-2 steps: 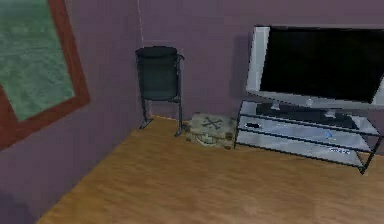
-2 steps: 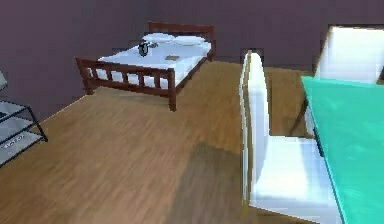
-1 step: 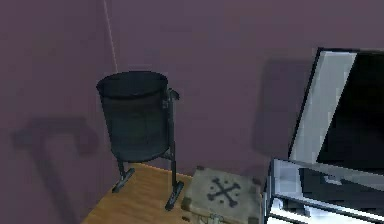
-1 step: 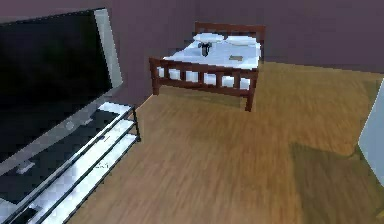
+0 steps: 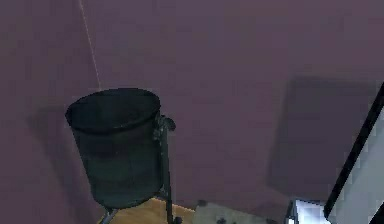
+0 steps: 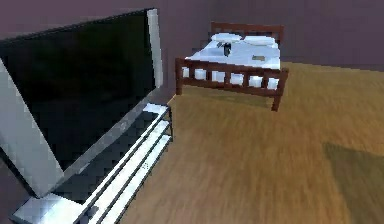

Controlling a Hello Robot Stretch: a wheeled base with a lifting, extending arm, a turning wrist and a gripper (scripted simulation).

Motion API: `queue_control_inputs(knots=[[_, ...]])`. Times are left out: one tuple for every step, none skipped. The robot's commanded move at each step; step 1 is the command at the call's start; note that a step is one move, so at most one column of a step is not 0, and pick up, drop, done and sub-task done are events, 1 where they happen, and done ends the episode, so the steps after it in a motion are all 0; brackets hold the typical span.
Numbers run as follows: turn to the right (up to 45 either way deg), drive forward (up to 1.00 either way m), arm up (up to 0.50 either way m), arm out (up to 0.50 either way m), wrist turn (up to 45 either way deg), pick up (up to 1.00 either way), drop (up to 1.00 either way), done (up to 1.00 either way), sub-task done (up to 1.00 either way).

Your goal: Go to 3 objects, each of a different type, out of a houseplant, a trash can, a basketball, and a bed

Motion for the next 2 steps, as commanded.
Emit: queue_control_inputs(knots=[[-18.0,0.0,0.0,0.0,0.0,0.0,0.0,0.0,0.0],[0.0,0.0,0.0,0.0,0.0,0.0,0.0,1.0,0.0]])
